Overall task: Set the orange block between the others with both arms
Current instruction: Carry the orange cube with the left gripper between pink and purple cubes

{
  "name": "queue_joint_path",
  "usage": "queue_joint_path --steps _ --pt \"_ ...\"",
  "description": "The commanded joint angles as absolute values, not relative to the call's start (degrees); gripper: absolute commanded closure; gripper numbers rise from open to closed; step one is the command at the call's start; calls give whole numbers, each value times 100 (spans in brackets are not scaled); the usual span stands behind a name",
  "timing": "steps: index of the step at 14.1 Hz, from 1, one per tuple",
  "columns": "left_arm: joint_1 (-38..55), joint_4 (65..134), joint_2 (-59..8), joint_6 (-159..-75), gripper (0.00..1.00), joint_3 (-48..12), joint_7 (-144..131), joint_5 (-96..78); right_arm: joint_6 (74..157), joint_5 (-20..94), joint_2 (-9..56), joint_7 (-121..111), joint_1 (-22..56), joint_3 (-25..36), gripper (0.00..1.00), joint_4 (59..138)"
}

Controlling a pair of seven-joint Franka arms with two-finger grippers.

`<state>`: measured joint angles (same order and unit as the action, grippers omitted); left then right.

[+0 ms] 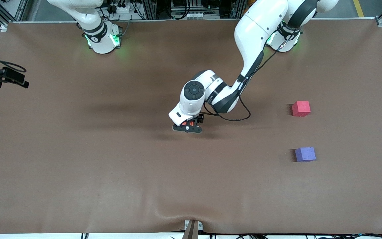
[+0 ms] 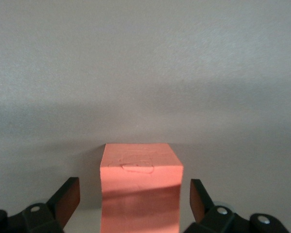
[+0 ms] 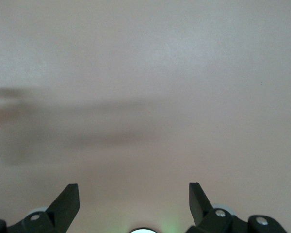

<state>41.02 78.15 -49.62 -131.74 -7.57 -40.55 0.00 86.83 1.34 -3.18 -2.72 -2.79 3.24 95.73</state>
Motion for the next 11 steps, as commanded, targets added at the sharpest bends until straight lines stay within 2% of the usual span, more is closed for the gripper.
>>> queue_joint_path --steps 1,4,5,8,10,11 --pt "4219 7664 -5071 -13192 19 -659 -4236 123 8605 193 -448 -123 -211 325 0 9510" --pt "4272 7681 -5010 -13140 95 -633 -4385 114 8517 193 -405 -141 -237 360 0 9282" --pt "4271 7743 -4931 -13070 100 -528 -4612 123 8551 132 -369 -158 -246 369 0 9220" --pt "4123 7831 -4485 -12903 100 -221 -5693 263 8525 97 -316 -141 -203 352 0 9150" --pt "3632 7936 -4045 -12491 100 -123 -5626 272 8508 114 -308 -158 -263 378 0 9141" --pt "3378 8206 -3773 -12420 100 -114 -5573 412 8517 106 -316 -150 -255 378 0 9141"
